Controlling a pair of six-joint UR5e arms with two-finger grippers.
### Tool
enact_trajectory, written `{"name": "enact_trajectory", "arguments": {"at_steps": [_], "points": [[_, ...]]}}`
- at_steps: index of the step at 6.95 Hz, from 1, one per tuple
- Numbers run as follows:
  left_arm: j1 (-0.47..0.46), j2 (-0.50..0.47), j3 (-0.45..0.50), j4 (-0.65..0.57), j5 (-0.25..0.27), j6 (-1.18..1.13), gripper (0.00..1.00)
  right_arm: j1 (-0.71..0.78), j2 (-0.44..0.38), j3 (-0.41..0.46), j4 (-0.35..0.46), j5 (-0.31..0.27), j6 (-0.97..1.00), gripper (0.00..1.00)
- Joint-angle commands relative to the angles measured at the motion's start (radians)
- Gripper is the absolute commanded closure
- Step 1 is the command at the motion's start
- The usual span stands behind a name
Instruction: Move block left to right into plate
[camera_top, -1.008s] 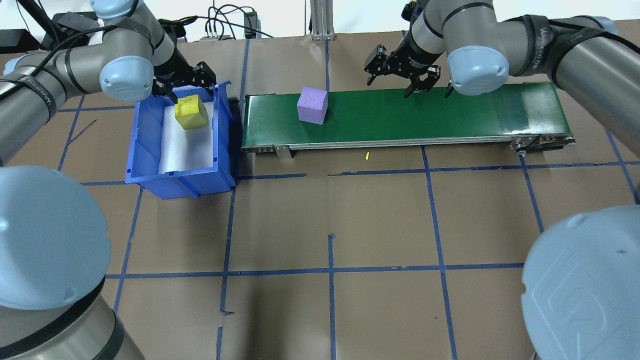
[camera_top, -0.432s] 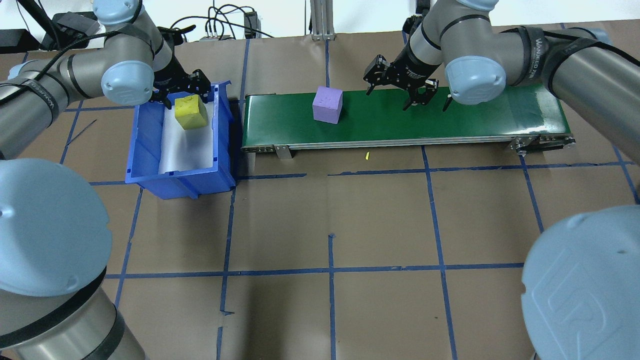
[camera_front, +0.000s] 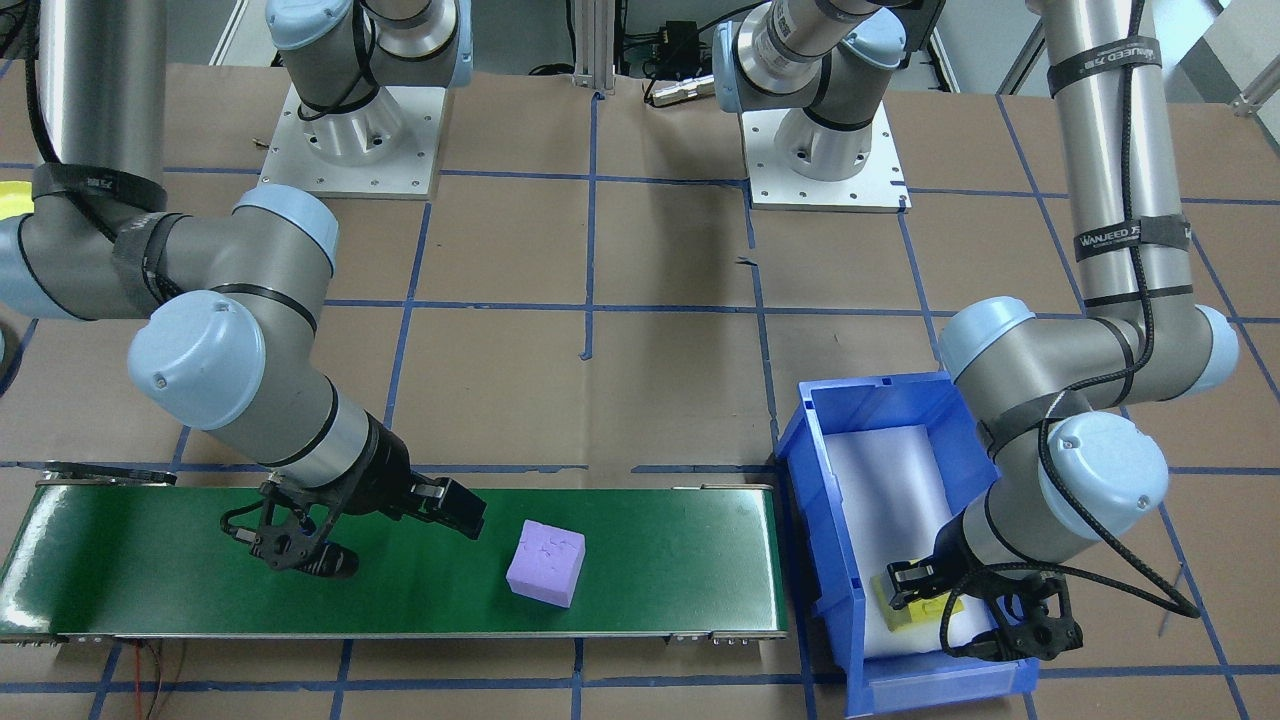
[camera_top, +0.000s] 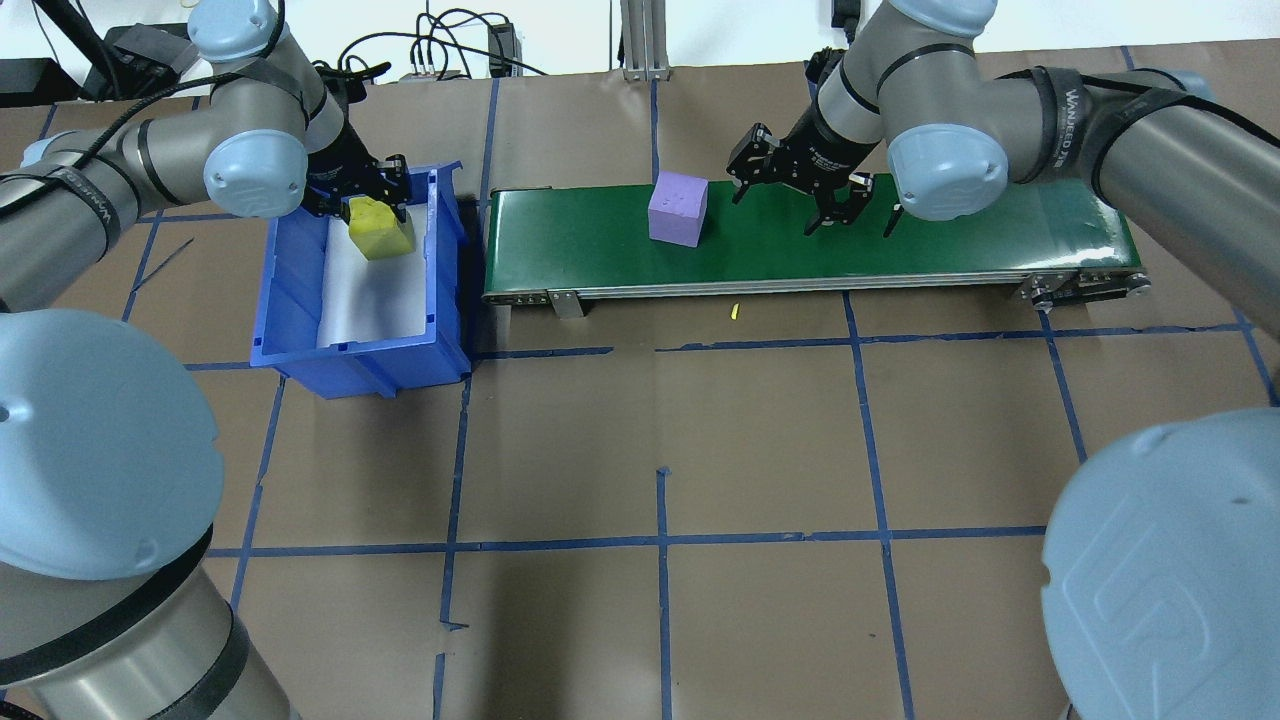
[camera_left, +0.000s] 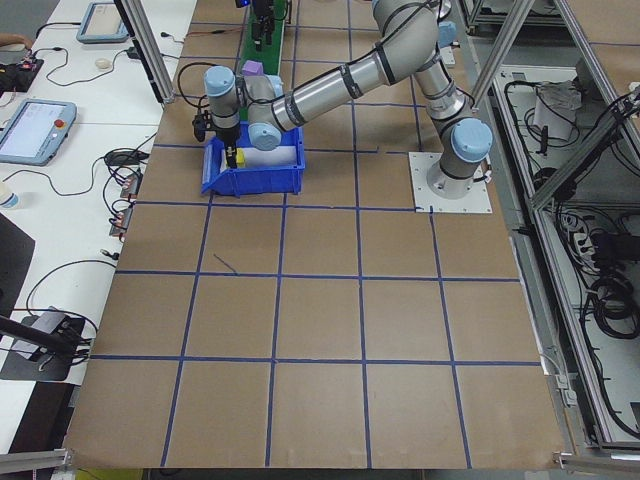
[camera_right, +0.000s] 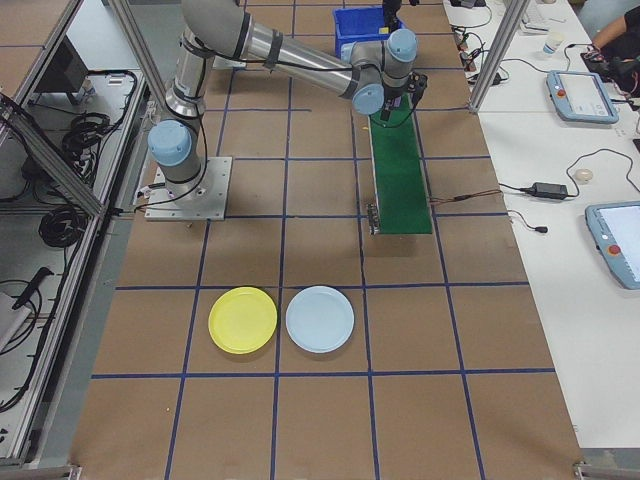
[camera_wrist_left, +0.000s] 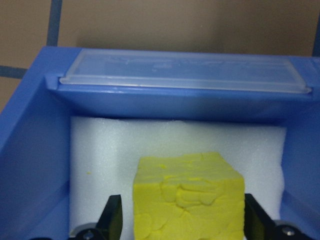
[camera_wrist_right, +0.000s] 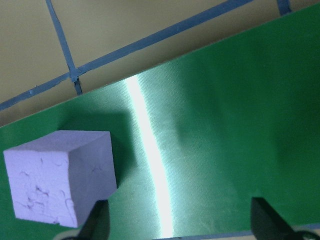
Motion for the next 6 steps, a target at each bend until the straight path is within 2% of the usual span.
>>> {"name": "enact_trajectory", "arguments": {"at_steps": [1,2,3,4,5,6], "points": [[0.000,0.024,0.013,-0.002,0.002,0.031,0.65,0.000,0.002,-0.004,0.000,0.000,0.014,0.00],[-0.001,0.079,0.014,-0.030,0.002,0.029,0.65,0.000,0.002,-0.011,-0.004,0.003,0.014,0.00],[-0.001,0.148,0.016,-0.123,-0.002,0.027,0.65,0.000,0.005,-0.024,-0.013,0.029,0.005,0.00],[-0.016,0.208,0.014,-0.171,-0.004,0.027,0.65,0.000,0.013,-0.023,-0.014,0.030,0.002,0.00],[-0.047,0.240,0.013,-0.176,-0.020,0.026,0.65,0.000,0.025,-0.024,-0.020,0.031,0.001,0.00],[-0.119,0.248,0.007,-0.170,-0.018,0.024,0.65,0.000,0.036,-0.026,-0.031,0.031,0.001,0.00]]}}
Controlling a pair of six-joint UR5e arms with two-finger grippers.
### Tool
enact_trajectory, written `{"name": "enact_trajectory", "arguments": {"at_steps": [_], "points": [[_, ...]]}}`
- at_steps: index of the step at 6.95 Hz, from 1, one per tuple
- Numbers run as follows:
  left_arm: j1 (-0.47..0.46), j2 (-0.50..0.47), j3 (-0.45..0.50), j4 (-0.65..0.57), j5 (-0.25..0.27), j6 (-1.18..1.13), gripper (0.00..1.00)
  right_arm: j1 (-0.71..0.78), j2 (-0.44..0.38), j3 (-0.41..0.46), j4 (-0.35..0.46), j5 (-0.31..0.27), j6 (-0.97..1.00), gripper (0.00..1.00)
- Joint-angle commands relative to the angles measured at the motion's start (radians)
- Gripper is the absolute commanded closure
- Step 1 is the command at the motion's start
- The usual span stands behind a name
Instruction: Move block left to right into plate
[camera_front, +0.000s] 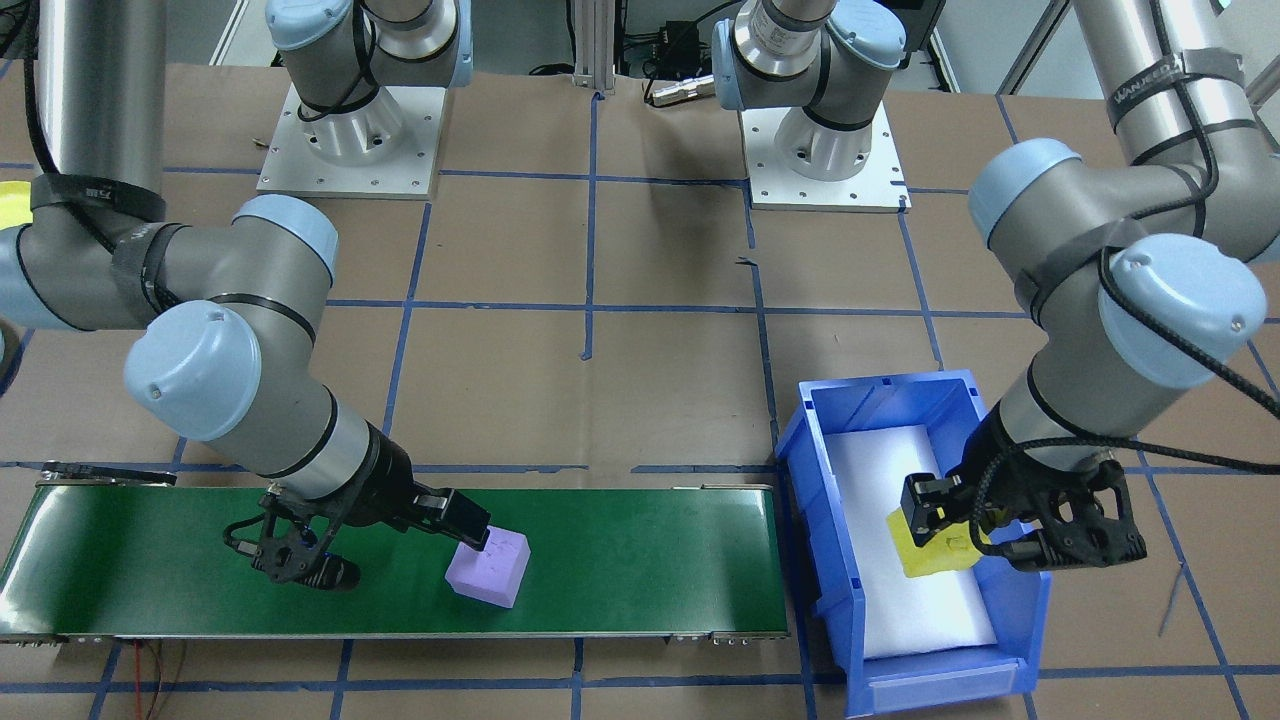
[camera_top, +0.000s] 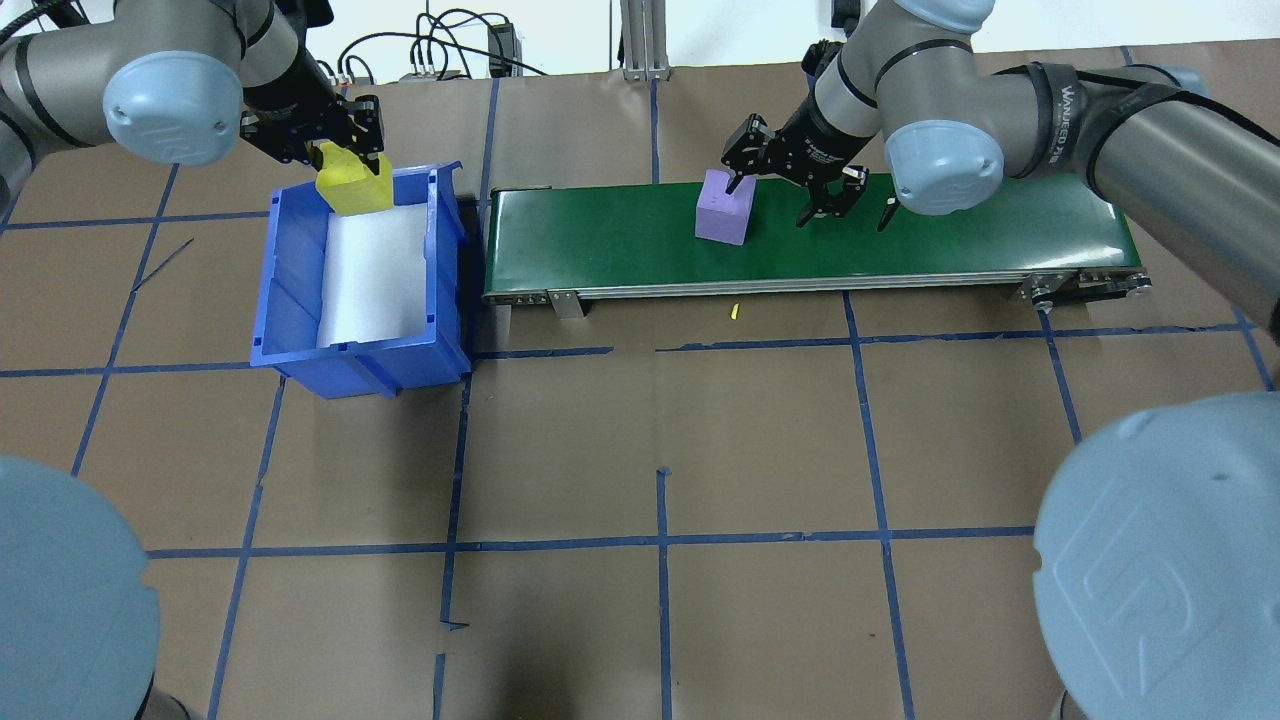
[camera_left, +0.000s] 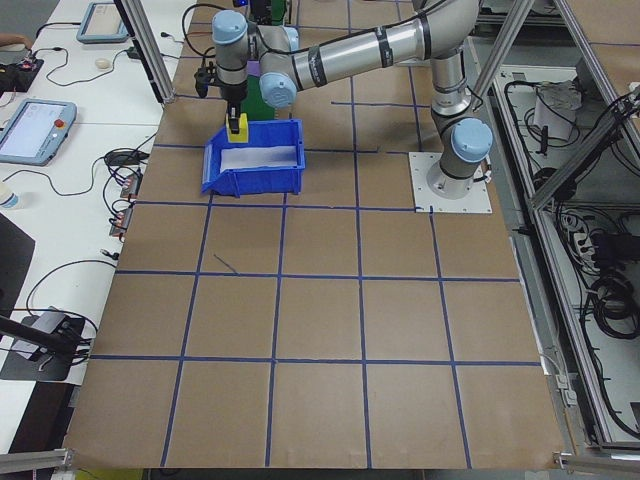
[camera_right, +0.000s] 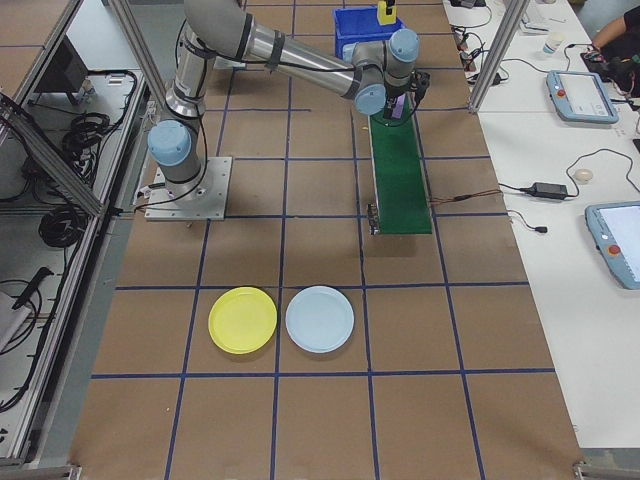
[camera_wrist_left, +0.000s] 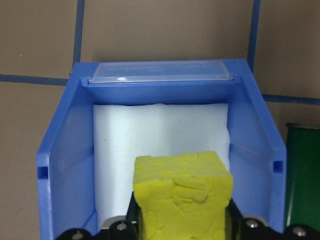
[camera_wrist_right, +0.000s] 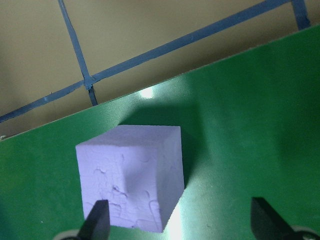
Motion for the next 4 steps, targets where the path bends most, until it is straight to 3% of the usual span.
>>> {"name": "enact_trajectory", "arguments": {"at_steps": [1,4], "points": [[-0.115,0.021,-0.011,0.002,-0.006,-0.008,0.65,0.000,0.018,-0.002,-0.014,0.001,-0.002,0.00],[-0.206,-0.025,-0.031,0.048,-0.002,-0.074,0.65,0.000,0.029,-0.002,-0.029,0.000,-0.014,0.00]]}}
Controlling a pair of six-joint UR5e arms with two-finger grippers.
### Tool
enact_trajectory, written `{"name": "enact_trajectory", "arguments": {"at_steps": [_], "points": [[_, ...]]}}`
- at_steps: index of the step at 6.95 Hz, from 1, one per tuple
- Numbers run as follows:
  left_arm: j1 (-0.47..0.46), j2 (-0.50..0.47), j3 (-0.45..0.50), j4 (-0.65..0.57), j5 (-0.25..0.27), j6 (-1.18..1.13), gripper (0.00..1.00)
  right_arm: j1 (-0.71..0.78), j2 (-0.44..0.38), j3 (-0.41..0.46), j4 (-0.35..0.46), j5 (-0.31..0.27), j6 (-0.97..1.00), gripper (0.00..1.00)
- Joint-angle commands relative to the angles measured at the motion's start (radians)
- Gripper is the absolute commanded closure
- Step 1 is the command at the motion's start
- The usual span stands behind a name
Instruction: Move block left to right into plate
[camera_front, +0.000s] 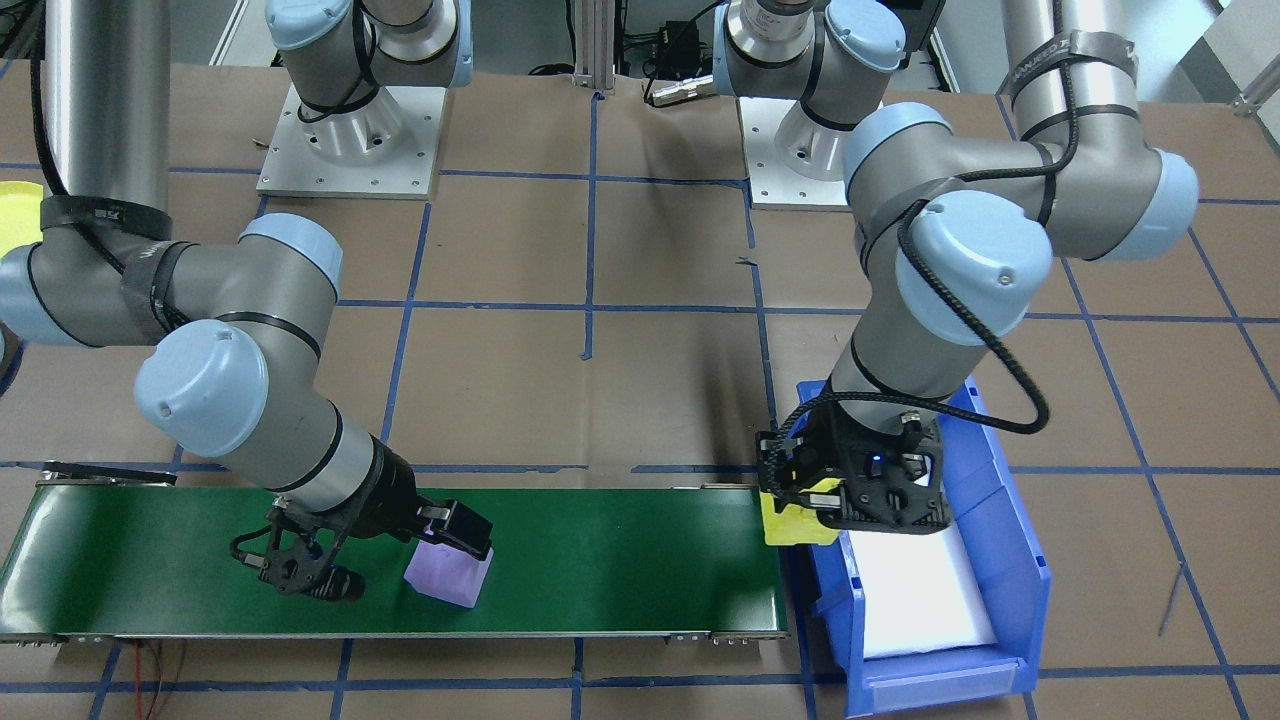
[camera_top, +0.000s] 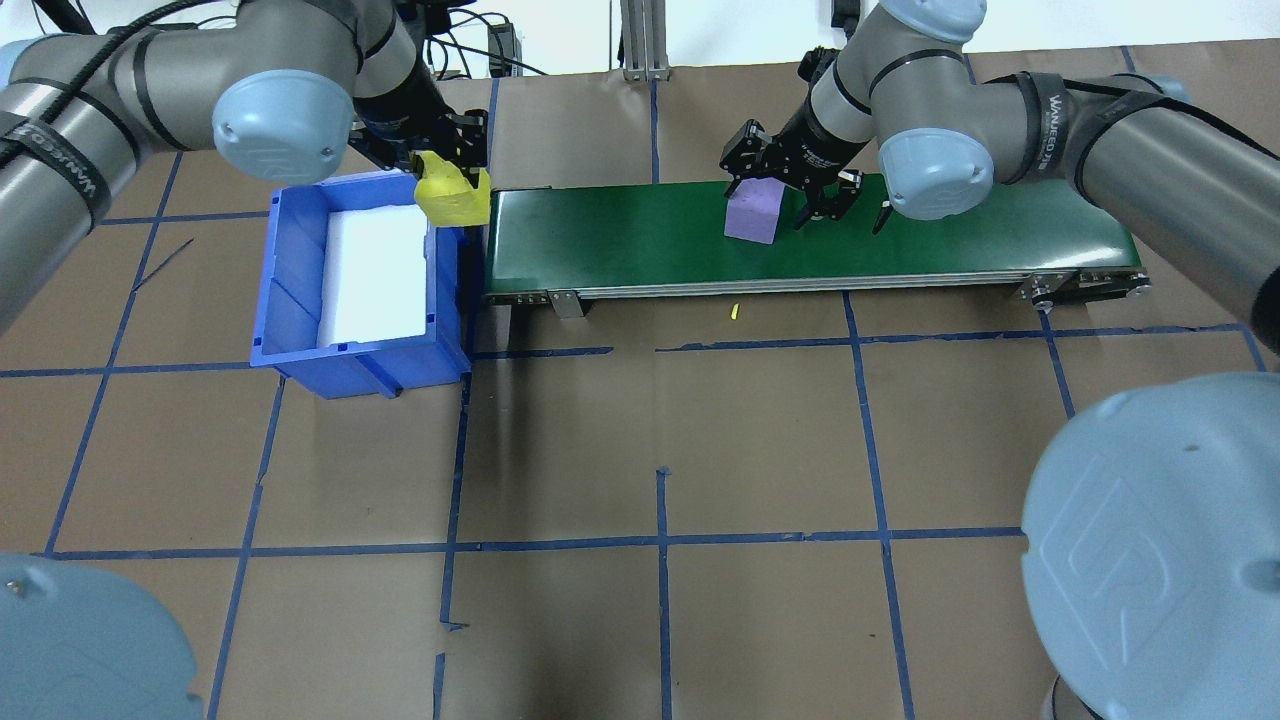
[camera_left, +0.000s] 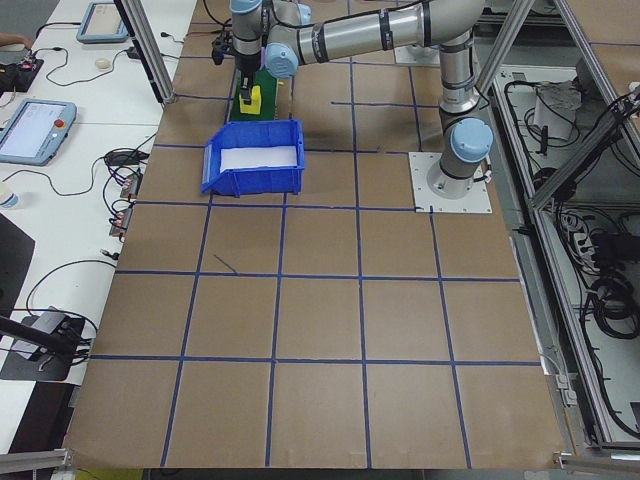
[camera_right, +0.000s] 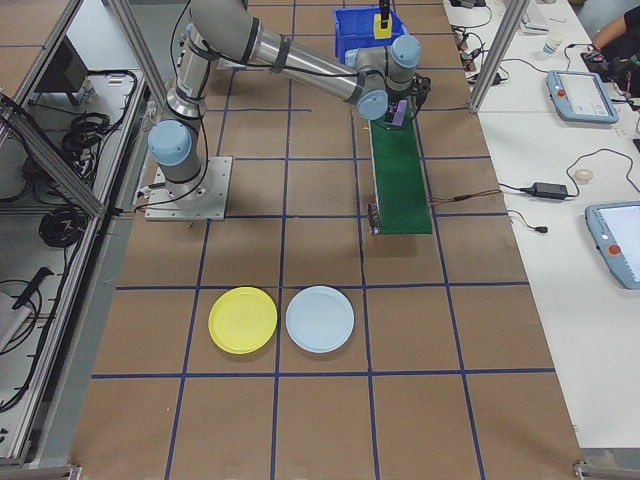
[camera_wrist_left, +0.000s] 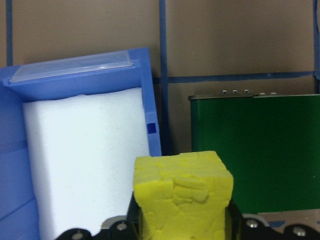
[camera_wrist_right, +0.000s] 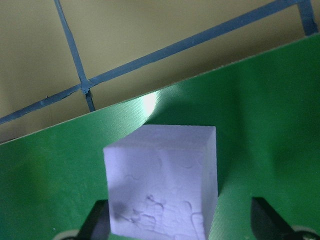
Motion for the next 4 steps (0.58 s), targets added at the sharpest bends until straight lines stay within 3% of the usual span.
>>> {"name": "enact_trajectory", "arguments": {"at_steps": [1,2,3,4], "points": [[-0.045,-0.058,-0.005,0.076,0.003,-0.023,0.65,-0.001,0.007,-0.001,-0.006,-0.010,-0.021,0.01],[-0.051,-0.093,-0.006,0.131,0.003,-0.023,0.65,-0.003,0.007,0.007,-0.018,-0.064,-0.114,0.37],[-0.051,-0.108,0.003,0.167,0.006,-0.023,0.64,-0.003,0.006,0.007,-0.018,-0.244,-0.263,0.67],[-0.051,-0.128,0.012,0.169,0.013,-0.028,0.64,-0.020,-0.014,-0.011,-0.018,-0.313,-0.394,0.68]]}}
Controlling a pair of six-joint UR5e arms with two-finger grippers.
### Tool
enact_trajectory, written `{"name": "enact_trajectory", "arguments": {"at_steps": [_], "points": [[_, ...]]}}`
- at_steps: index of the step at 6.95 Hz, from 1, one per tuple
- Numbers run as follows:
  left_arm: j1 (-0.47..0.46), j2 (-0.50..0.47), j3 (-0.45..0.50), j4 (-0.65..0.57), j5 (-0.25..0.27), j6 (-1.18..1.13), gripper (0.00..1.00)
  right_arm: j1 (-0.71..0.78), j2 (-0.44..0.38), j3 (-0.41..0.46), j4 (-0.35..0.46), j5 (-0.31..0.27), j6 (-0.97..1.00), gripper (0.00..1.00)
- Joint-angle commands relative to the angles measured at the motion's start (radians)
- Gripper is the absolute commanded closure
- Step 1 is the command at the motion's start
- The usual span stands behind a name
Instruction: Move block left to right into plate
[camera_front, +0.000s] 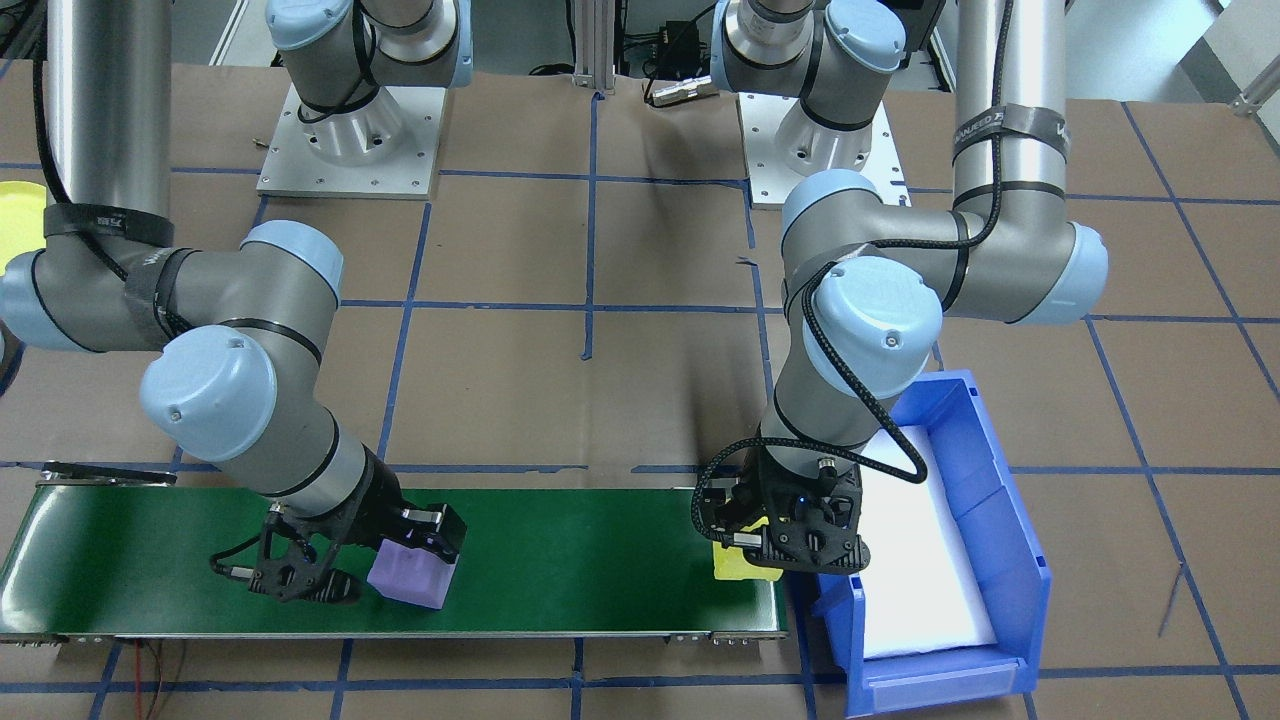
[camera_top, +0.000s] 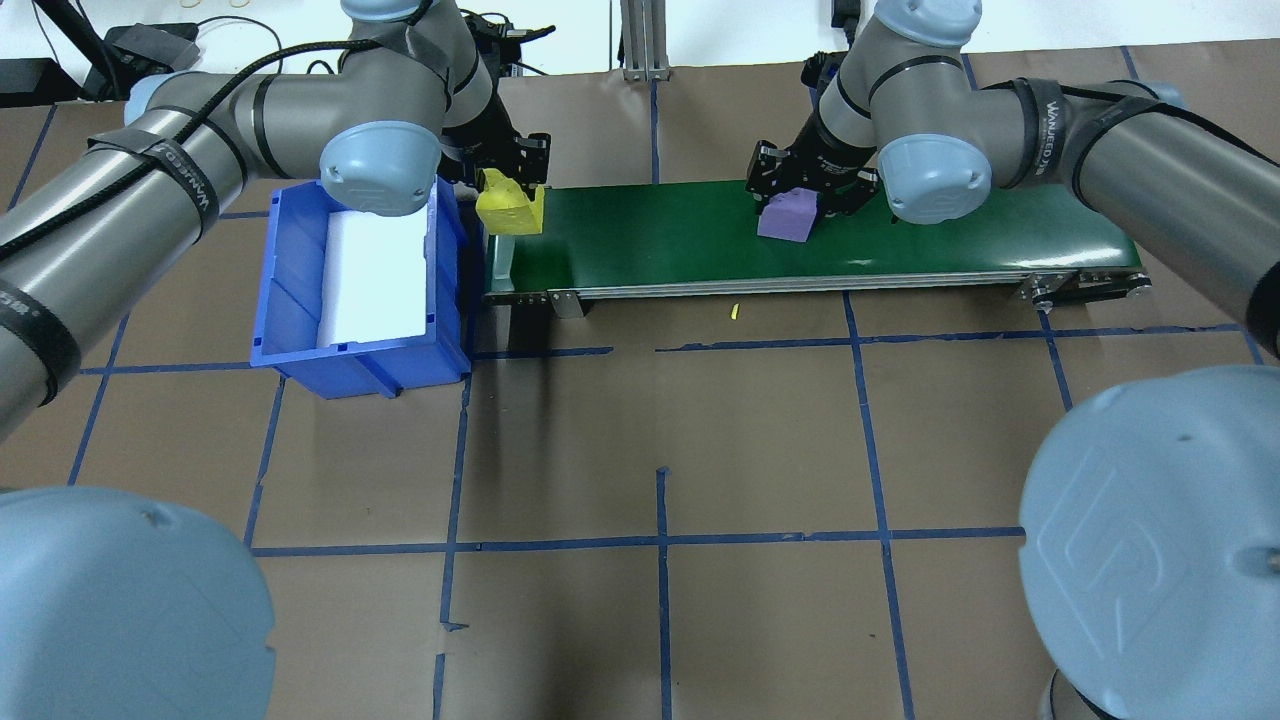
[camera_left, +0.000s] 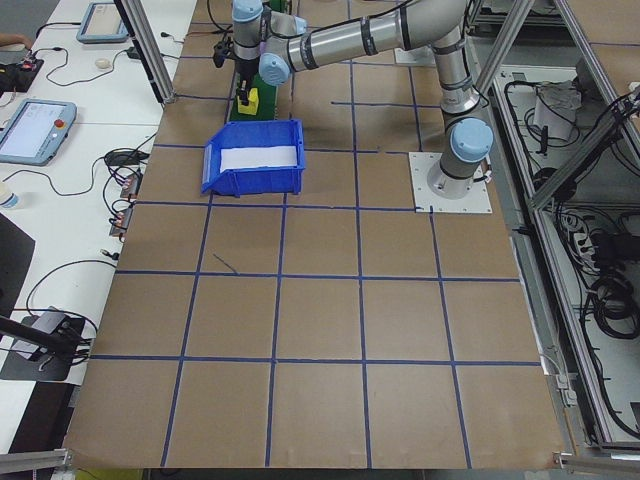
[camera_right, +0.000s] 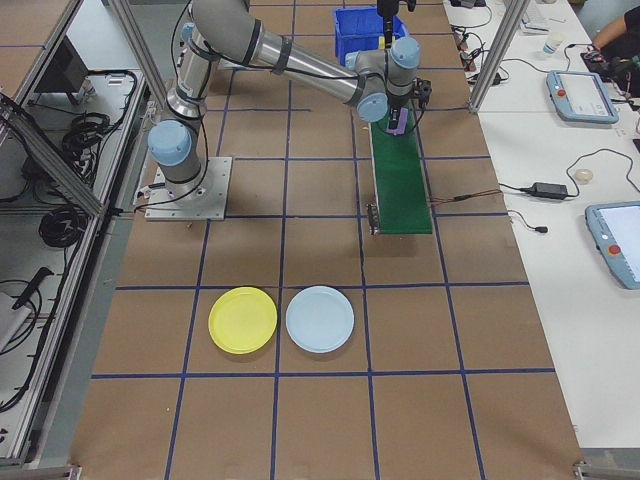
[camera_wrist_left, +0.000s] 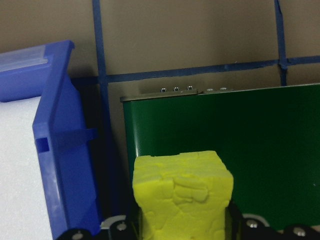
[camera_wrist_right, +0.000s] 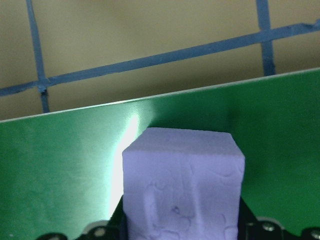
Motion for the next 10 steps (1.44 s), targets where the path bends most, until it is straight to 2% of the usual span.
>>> {"name": "enact_trajectory", "arguments": {"at_steps": [1,2,3,4,5,7,8,9,10], "points": [[-0.001,-0.032,-0.002,0.023,0.004,-0.019,0.64,-0.048,-0.057,-0.016,0.006,-0.158,-0.331,0.68],[-0.001,-0.034,-0.015,0.026,0.003,-0.019,0.60,-0.115,-0.112,-0.012,0.032,-0.236,-0.508,0.68],[-0.001,-0.034,-0.027,0.028,0.003,-0.019,0.33,-0.228,-0.187,-0.004,0.087,-0.240,-0.740,0.68],[-0.001,-0.029,-0.028,0.028,0.001,-0.019,0.24,-0.371,-0.235,-0.003,0.124,-0.231,-0.976,0.68],[-0.001,-0.031,-0.033,0.026,0.000,-0.022,0.02,-0.517,-0.241,0.004,0.145,-0.232,-1.175,0.68],[-0.004,0.068,-0.033,-0.033,0.003,-0.019,0.00,-0.820,-0.240,0.123,0.129,-0.239,-1.413,0.69],[-0.003,0.146,-0.016,-0.144,0.006,-0.013,0.00,-0.934,-0.237,0.207,0.091,-0.231,-1.455,0.69],[0.002,0.222,-0.022,-0.206,0.032,-0.013,0.00,-1.016,-0.228,0.284,0.027,-0.231,-1.565,0.69],[0.002,0.301,-0.036,-0.272,0.087,-0.012,0.00,-1.062,-0.220,0.328,-0.030,-0.229,-1.580,0.65]]}}
